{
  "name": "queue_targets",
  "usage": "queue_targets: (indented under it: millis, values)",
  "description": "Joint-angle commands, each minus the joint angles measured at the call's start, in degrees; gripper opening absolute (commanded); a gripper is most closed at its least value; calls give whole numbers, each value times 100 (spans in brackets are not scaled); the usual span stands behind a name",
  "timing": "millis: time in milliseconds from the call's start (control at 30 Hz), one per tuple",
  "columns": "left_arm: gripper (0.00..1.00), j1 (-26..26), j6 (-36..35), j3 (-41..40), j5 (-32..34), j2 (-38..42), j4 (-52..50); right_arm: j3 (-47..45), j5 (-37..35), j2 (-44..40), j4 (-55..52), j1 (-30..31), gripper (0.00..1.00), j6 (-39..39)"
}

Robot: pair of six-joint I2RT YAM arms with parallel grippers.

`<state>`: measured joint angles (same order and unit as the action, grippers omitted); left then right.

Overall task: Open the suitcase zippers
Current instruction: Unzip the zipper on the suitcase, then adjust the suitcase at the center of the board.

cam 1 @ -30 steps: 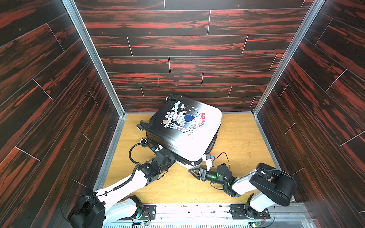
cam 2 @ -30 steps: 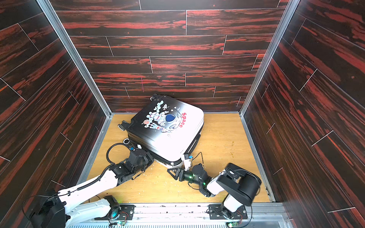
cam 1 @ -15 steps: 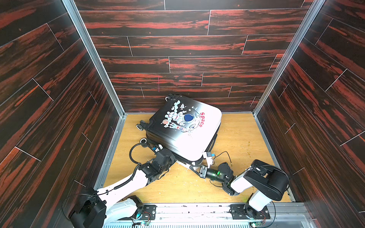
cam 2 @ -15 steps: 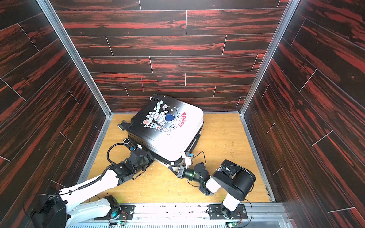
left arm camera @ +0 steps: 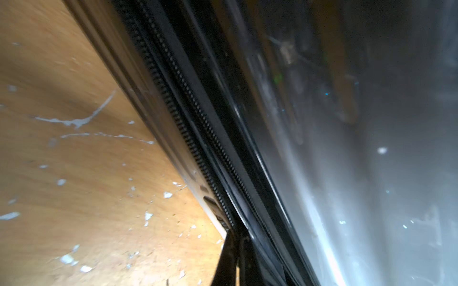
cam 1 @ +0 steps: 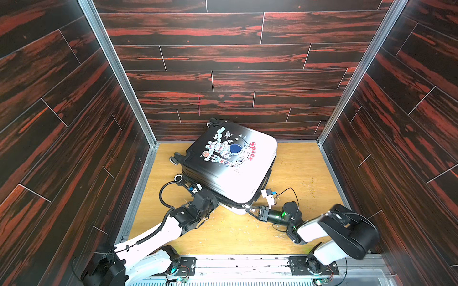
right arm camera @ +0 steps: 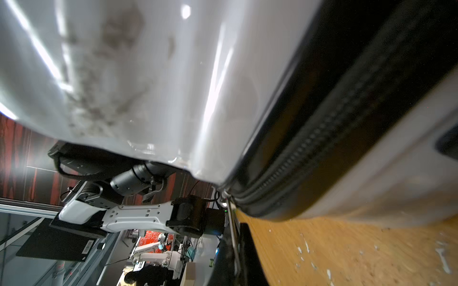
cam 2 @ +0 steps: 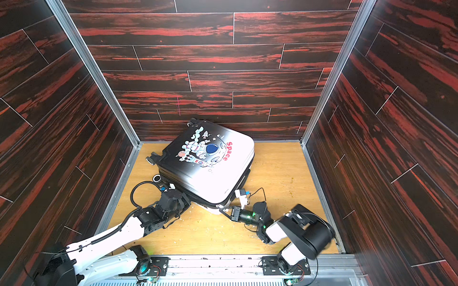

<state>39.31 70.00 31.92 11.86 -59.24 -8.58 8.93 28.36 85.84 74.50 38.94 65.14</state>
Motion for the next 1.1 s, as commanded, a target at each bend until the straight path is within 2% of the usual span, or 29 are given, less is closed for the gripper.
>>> queue_targets:
  millis: [0,167,433,700,933,1067]
  values:
    - [0,-266,-196,-89,791,307,-739,63,-76,-545,-1450,-397,0,-392]
    - [0,-350,-248,-210,821,487,-890,654,-129,-1327,-3259,-515,0,-1199]
    - [0,-524,-503,-197,1014,832,-1399,1302,-430,-2156,-5149,-987,0,-2328]
    - [0,-1032,-669,-257,1224,1086,-2147,1842,150,-1753,-5554,-2007,0,-2693]
    - [0,-1703,-776,22,1355,945,-2771,1842,493,-1634,-5411,-2955,0,-2257]
    - [0,-1944,-821,334,1487,547,-2807,1765,394,-1928,-5700,-3039,0,-2235]
